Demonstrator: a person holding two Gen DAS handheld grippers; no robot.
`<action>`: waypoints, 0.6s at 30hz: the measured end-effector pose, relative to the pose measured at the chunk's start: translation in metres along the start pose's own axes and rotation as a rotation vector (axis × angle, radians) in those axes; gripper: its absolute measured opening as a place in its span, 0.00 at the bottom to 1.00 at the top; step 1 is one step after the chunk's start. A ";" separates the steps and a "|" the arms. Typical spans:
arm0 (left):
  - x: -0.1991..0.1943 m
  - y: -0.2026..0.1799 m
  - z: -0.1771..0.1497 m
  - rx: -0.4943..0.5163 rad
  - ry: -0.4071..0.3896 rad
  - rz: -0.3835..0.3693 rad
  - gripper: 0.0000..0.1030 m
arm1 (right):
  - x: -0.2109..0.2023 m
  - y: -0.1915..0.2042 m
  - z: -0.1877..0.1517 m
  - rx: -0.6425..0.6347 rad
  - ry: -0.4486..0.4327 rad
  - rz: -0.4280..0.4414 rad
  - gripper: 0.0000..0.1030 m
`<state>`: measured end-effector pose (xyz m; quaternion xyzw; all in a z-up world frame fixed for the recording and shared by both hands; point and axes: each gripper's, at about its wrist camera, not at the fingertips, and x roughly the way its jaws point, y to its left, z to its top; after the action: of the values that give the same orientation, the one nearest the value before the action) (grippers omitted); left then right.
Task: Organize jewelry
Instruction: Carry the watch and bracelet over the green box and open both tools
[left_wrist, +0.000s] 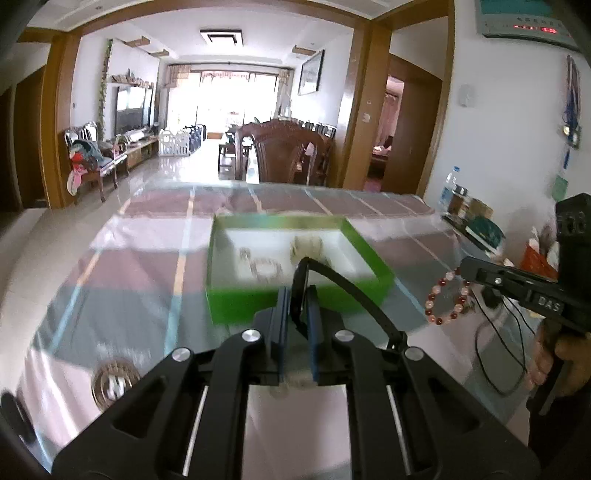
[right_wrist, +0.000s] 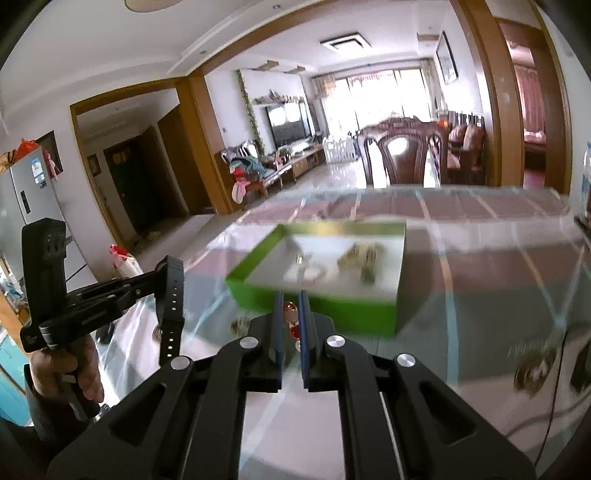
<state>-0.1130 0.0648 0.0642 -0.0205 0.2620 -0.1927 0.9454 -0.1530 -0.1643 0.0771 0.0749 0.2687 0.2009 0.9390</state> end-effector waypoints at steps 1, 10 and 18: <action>0.007 0.002 0.010 0.002 -0.004 0.007 0.10 | 0.004 0.000 0.010 -0.009 -0.011 0.001 0.07; 0.109 0.030 0.062 -0.014 0.083 0.101 0.10 | 0.082 -0.032 0.063 0.008 -0.009 -0.058 0.07; 0.184 0.055 0.051 -0.003 0.217 0.178 0.12 | 0.169 -0.094 0.047 0.086 0.120 -0.181 0.08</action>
<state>0.0771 0.0435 0.0114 0.0226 0.3639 -0.1086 0.9248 0.0347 -0.1805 0.0130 0.0785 0.3383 0.1078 0.9315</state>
